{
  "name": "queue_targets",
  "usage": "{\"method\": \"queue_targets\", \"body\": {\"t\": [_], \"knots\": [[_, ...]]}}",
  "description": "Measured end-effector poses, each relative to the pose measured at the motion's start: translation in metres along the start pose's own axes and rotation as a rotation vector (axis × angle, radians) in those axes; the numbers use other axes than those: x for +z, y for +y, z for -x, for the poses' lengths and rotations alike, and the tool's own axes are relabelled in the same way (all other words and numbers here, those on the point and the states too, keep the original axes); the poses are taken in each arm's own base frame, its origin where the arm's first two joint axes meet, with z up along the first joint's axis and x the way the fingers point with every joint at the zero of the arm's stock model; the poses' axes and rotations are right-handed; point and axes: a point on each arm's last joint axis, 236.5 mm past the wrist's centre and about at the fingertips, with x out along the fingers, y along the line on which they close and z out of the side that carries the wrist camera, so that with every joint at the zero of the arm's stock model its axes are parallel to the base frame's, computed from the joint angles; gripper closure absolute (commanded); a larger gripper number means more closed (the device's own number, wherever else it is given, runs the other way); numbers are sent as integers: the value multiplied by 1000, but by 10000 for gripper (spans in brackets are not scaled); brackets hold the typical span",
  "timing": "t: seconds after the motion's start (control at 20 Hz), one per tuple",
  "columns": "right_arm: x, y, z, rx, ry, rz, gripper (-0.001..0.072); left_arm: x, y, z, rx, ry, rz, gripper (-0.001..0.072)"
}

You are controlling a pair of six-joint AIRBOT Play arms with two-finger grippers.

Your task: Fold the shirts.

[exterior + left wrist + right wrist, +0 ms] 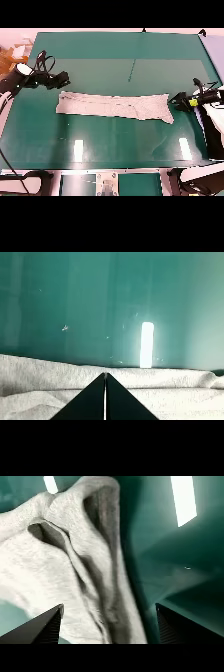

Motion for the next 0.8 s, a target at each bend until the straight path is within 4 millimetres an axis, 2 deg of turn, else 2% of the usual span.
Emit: {"method": "queue_targets", "body": {"t": [0.05, 0.15, 0.2, 0.25, 0.3, 0.35, 0.45, 0.55, 0.7, 0.8], "knots": [[0, 4, -6, 29, 8, 0, 62, -2, -1, 0, -4, 11, -1, 685], [-4, 10, -20, 72, 37, 1, 121, -7, -3, 1, -12, 32, -2, 684], [-4, 11, -26, 80, 46, 4, 312, -10, -5, 1, -19, 44, 1, 684], [-3, 10, -32, 74, 47, 7, 535, -13, -7, 1, -26, 58, 2, 685], [-3, 9, -37, 70, 54, 10, 640, -16, -9, 1, -36, 69, 6, 684], [-3, 8, -39, 62, 56, 18, 700, -18, -12, 1, -46, 81, 11, 685], [1, 13, -39, 65, 54, 33, 701, -24, -21, -1, -65, 98, 8, 685], [7, 23, -31, 70, 47, 62, 702, -37, -39, -6, -92, 137, -15, 685], [19, 54, -2, 77, 5, 127, 702, -65, -78, -24, -134, 193, -81, 685], [23, 82, 24, 79, -18, 183, 702, -89, -108, -45, -155, 218, -141, 685]]}}
